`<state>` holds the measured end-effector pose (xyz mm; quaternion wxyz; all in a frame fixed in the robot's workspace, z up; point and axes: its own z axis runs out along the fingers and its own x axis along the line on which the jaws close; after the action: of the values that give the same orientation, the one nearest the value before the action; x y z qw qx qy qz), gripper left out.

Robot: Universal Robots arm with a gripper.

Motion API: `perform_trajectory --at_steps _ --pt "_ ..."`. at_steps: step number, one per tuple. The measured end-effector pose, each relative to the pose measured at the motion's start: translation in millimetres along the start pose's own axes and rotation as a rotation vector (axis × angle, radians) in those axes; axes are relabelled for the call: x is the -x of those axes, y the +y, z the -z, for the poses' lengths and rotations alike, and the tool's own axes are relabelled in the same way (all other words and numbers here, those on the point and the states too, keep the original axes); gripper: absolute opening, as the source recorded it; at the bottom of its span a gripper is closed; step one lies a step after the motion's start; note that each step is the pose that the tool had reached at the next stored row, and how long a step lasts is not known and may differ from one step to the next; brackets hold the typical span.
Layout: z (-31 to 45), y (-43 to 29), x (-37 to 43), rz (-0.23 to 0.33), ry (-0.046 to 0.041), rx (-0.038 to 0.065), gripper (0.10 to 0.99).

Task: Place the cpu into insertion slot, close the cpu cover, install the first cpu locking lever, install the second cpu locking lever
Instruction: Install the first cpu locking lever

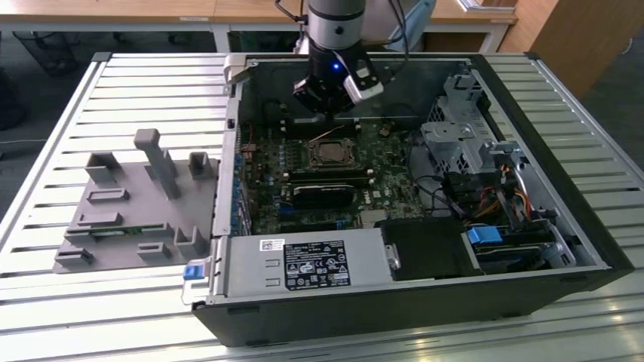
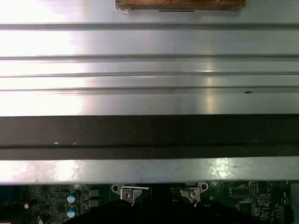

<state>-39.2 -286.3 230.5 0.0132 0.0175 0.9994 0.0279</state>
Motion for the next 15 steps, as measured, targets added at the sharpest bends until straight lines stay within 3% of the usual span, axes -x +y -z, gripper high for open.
perform_trajectory --at_steps 15 --pt "-5.1 5.0 5.3 0.0 -0.0002 0.0 0.106"
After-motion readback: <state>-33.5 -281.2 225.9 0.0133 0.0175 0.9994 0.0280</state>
